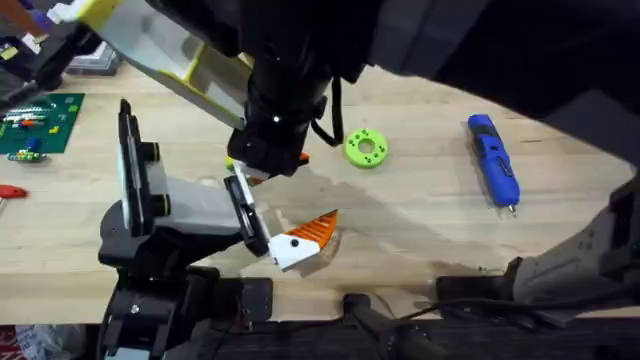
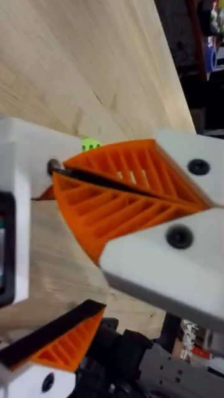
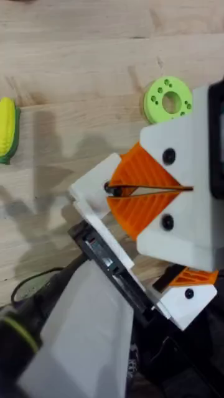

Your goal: Pick up the gripper from the table and insert it into the empty holder that is missing its gripper. Then pick up a screw, insert it into the mounting hole, and use the screwdriver to tighten it. Finally, clean up the table by picking up the vegetable and placing it into the bucket.

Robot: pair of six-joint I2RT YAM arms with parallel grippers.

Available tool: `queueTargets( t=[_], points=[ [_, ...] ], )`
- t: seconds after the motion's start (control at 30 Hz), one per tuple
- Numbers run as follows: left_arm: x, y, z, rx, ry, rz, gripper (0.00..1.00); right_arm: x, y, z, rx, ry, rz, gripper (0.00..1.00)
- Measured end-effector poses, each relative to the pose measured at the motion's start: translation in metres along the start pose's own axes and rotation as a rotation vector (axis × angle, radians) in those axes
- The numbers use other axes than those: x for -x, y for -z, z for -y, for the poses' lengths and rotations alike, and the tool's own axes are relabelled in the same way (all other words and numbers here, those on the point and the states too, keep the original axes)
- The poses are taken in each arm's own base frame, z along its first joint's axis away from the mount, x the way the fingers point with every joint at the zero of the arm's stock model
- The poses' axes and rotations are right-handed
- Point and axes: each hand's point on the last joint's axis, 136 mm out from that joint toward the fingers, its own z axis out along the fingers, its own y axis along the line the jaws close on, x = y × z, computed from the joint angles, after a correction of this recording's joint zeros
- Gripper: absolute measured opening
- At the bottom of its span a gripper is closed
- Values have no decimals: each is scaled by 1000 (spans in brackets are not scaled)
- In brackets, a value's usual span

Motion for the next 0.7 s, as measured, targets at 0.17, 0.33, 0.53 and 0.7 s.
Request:
queueTargets(
  t=[0.17,0.33,0.53,0.7],
  points=[
    [0,0,0,0,0,0,990,0,0,0,1,0,-1,10],
    [0,0,0,0,0,0,990,-4,-1,-1,5,-2,-18,10],
    [0,0,0,0,5,0,990,-5,-6,0,8,-4,-30,10],
    [0,0,0,0,8,0,990,-5,-6,0,8,-5,-31,10]
  ],
)
